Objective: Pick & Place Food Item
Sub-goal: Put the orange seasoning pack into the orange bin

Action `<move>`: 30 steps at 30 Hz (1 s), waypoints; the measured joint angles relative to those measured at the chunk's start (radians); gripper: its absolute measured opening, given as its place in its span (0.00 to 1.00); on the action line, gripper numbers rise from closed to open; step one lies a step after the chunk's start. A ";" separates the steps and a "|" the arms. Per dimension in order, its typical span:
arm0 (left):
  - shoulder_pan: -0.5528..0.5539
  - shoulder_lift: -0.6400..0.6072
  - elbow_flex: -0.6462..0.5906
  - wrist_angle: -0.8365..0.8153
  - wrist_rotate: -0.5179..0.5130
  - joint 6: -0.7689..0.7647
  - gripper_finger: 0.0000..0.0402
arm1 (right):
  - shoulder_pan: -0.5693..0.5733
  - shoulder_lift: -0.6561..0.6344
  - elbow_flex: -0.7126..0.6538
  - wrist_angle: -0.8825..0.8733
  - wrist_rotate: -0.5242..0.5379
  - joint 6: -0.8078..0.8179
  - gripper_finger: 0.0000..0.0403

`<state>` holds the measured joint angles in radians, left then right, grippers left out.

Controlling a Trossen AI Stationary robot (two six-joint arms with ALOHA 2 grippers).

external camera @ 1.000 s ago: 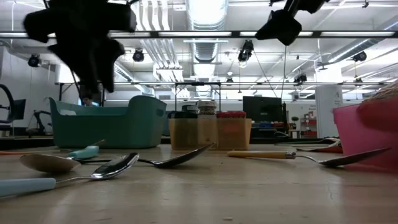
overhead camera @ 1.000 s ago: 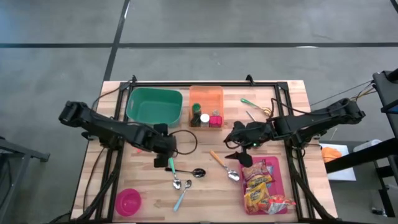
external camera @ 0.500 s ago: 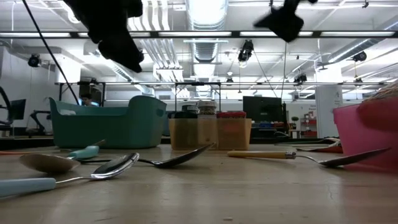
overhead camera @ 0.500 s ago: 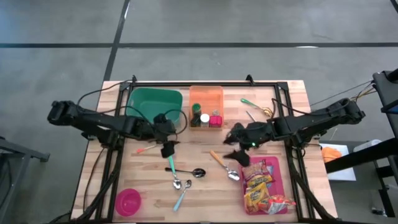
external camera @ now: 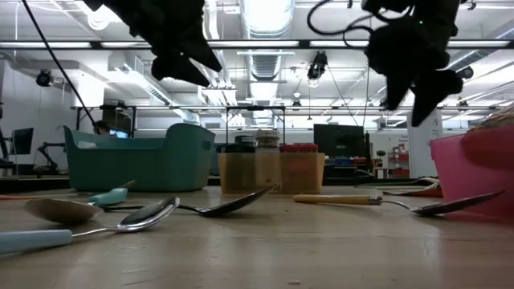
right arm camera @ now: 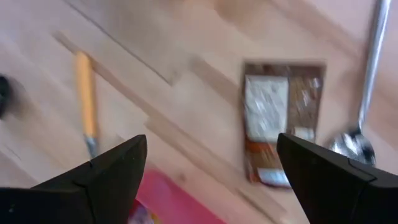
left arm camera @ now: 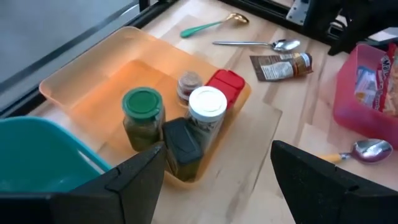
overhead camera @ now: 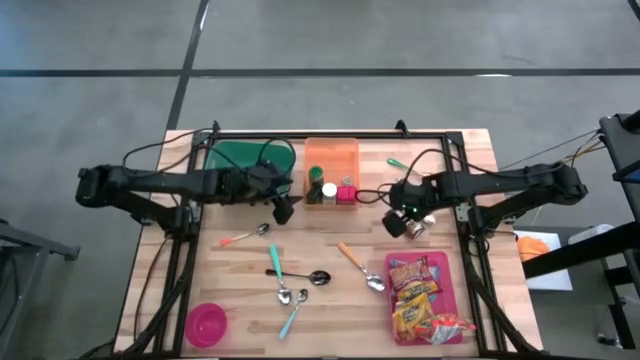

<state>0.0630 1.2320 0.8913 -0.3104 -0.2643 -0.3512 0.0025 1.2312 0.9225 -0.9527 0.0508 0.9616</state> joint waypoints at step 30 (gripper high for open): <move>0.122 0.000 0.000 0.044 0.037 0.198 0.73 | -0.036 0.340 -0.133 -0.026 -0.085 -0.165 0.86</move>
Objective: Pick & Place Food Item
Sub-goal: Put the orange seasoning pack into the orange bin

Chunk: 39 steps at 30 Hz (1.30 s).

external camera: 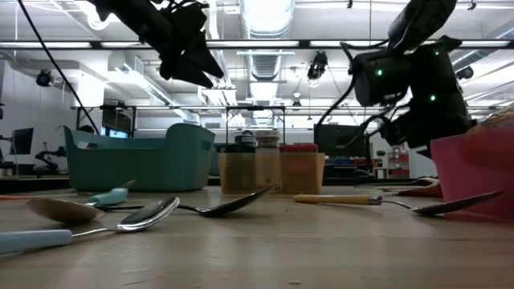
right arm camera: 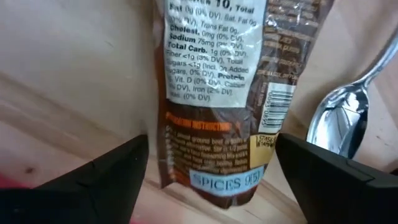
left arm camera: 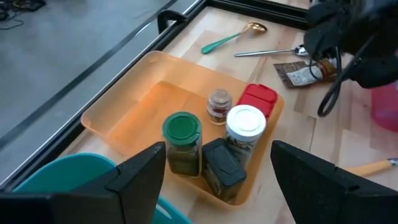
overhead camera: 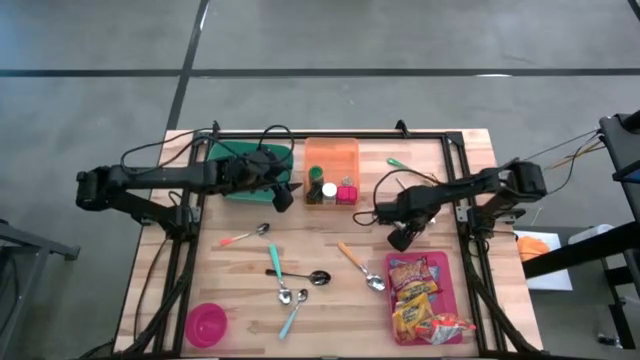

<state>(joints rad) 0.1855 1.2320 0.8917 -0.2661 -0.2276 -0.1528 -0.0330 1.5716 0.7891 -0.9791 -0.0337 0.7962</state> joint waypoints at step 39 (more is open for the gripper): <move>0.006 0.000 0.000 0.000 0.000 0.031 0.73 | 0.060 -0.026 0.053 0.051 -0.026 -0.107 0.12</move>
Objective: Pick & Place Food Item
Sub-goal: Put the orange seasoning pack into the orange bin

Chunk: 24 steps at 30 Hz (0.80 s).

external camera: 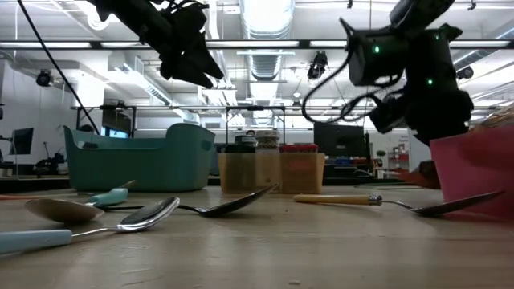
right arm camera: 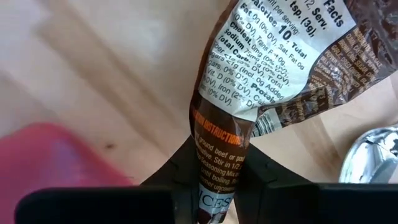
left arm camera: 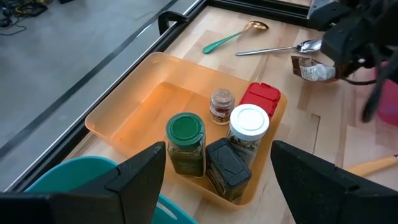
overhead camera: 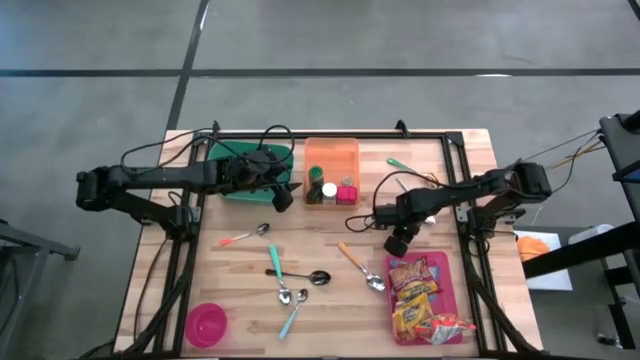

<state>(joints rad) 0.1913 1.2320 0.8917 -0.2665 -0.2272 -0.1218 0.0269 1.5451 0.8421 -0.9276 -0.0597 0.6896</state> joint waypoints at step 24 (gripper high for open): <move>-0.007 0.000 -0.016 0.120 0.044 0.207 0.73 | 0.063 -0.123 0.204 0.075 -0.124 -0.412 0.15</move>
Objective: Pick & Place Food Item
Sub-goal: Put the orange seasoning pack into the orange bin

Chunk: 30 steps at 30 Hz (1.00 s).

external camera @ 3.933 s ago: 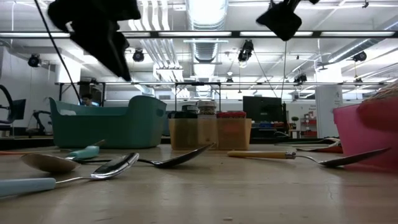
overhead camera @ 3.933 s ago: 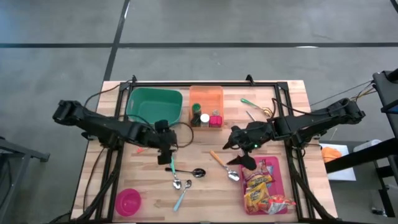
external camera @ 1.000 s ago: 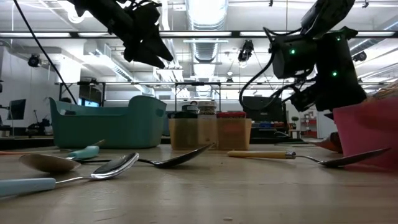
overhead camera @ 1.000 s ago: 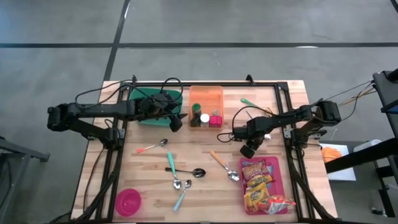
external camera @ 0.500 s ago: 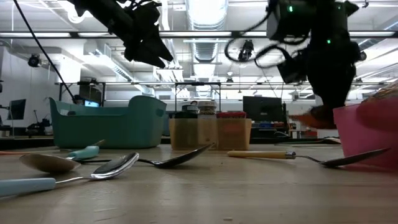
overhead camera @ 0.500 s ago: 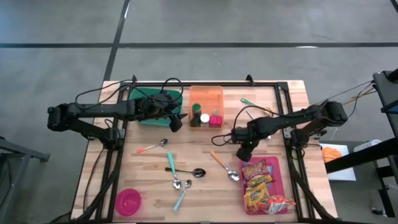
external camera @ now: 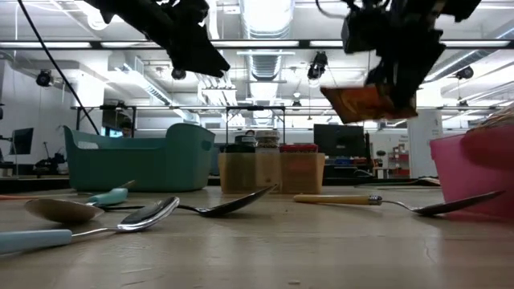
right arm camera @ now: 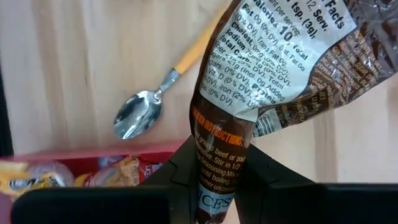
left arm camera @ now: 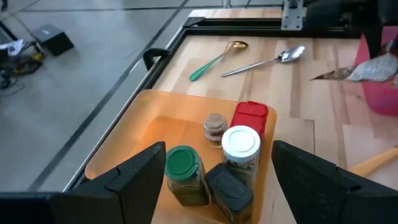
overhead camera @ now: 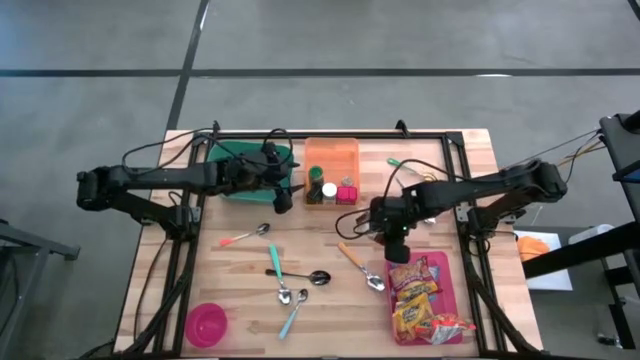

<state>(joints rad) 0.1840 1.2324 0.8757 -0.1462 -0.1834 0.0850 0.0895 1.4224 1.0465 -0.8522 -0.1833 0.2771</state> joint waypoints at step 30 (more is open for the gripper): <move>-0.058 0.022 0.168 0.183 0.240 0.189 0.73 | -0.153 -0.012 0.367 0.086 -0.600 0.018 0.15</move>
<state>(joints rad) 0.1256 1.2541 1.0439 0.0364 0.0563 0.2743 -0.0634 1.4106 1.4138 -0.7657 -0.7831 0.2950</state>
